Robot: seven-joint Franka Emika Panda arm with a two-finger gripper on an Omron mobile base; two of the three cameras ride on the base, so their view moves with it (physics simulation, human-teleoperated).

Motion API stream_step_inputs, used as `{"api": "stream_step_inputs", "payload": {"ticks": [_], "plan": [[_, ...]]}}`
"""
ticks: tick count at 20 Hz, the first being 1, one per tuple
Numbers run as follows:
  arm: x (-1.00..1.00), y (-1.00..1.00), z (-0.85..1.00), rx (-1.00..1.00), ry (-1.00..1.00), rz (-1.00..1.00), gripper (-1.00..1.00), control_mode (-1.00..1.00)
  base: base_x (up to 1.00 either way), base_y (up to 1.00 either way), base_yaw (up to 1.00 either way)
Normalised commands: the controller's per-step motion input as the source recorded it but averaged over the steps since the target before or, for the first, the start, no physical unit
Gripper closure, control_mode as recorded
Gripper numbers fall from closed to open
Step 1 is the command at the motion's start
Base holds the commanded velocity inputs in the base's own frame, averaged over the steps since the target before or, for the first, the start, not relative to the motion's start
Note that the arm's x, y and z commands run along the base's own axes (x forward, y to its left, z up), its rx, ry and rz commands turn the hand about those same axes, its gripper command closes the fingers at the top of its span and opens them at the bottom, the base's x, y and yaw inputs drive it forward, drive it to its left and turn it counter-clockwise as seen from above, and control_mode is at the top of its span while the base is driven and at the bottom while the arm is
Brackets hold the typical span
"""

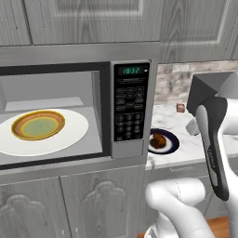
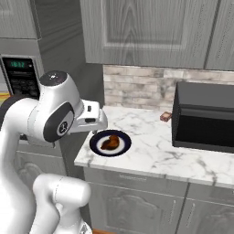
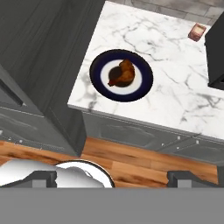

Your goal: Pick the chicken drumstick from the counter and place it in the microwave. Then turn on the microwave.

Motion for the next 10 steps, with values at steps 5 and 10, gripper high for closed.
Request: {"api": "stream_step_inputs", "payload": {"ticks": [5,10], "plan": [[0.0,0.0,-0.16,0.03,-0.01,0.05,-1.0,-1.0,0.0,0.0,0.0],[0.03,0.0,-0.11,0.02,0.0,0.05,-1.0,-1.0,0.0,0.0,0.0]]}}
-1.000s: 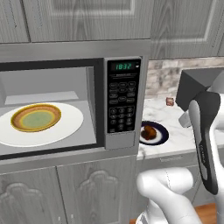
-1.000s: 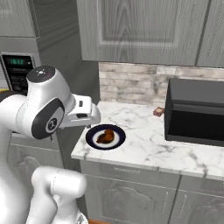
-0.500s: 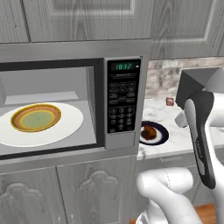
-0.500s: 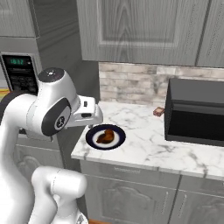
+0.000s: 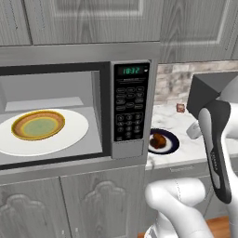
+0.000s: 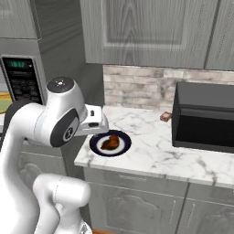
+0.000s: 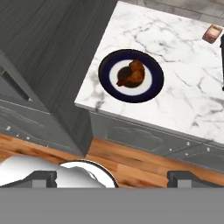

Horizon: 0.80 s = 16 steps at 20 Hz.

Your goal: Pick the chicken drumstick from the counter and place it in the microwave. Then turn on the microwave.

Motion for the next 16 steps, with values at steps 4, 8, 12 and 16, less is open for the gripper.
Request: {"api": "stream_step_inputs", "payload": {"ticks": [4,8,12,16], "plan": [[0.08,0.0,-0.02,0.01,0.0,0.01,-1.0,-1.0,0.0,0.0,0.0],[0.14,0.0,0.0,0.0,0.0,0.0,-1.0,-1.0,0.0,0.0,0.0],[0.18,0.0,0.0,0.0,0.0,0.0,-1.0,-1.0,0.0,0.0,0.0],[0.22,0.0,-0.03,0.0,0.0,0.01,-1.0,-1.0,0.0,0.0,0.0]]}}
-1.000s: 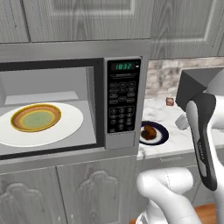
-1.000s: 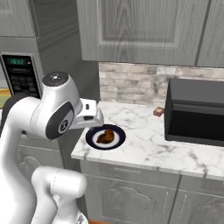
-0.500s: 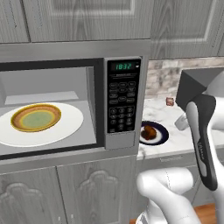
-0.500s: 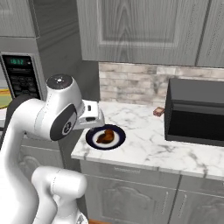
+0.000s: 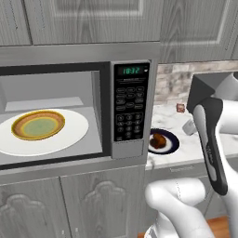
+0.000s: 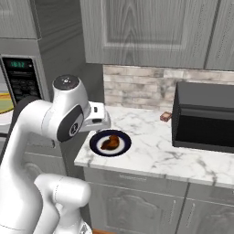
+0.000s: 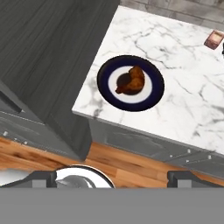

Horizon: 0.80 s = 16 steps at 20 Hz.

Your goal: Pick the chicken drumstick from the counter and place it in the microwave. Then turn on the microwave.

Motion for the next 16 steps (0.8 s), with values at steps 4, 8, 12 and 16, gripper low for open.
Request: {"api": "stream_step_inputs", "payload": {"ticks": [4,8,12,16], "plan": [[0.21,0.0,-0.06,0.0,0.0,0.0,-1.0,-1.0,0.0,0.0,0.0],[0.23,0.0,-0.12,0.0,0.0,0.0,-1.0,-1.0,0.0,0.0,0.0],[0.16,0.0,-0.13,0.0,0.0,0.01,-1.0,-1.0,0.0,0.0,0.0],[0.19,0.0,-0.18,0.0,0.0,0.02,-1.0,-1.0,0.0,0.0,0.0]]}}
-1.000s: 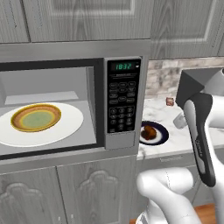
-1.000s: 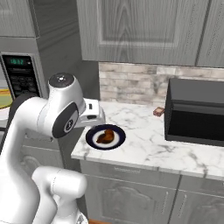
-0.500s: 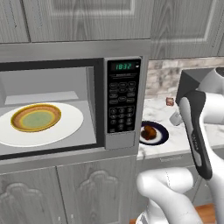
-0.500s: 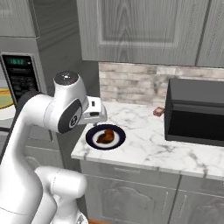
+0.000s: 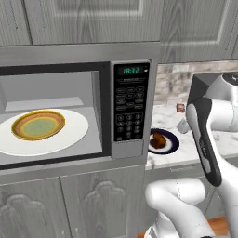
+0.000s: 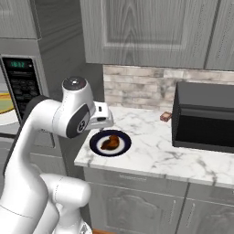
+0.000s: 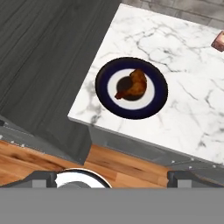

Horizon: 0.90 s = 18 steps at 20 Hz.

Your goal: Pick the chicken drumstick from the counter and place it in the microwave. Then turn on the microwave.

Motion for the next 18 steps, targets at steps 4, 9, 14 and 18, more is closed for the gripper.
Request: {"api": "stream_step_inputs", "payload": {"ticks": [4,9,14,18], "plan": [[0.22,0.0,-0.25,0.0,0.0,0.02,-1.0,-1.0,0.0,0.0,0.0],[0.27,0.0,-0.26,0.0,0.0,0.01,-1.0,-1.0,0.0,0.0,0.0],[0.31,0.0,-0.24,0.0,0.0,0.0,-1.0,-1.0,0.0,0.0,0.0],[0.3,0.0,-0.22,0.0,0.0,0.0,-1.0,-1.0,0.0,0.0,0.0]]}}
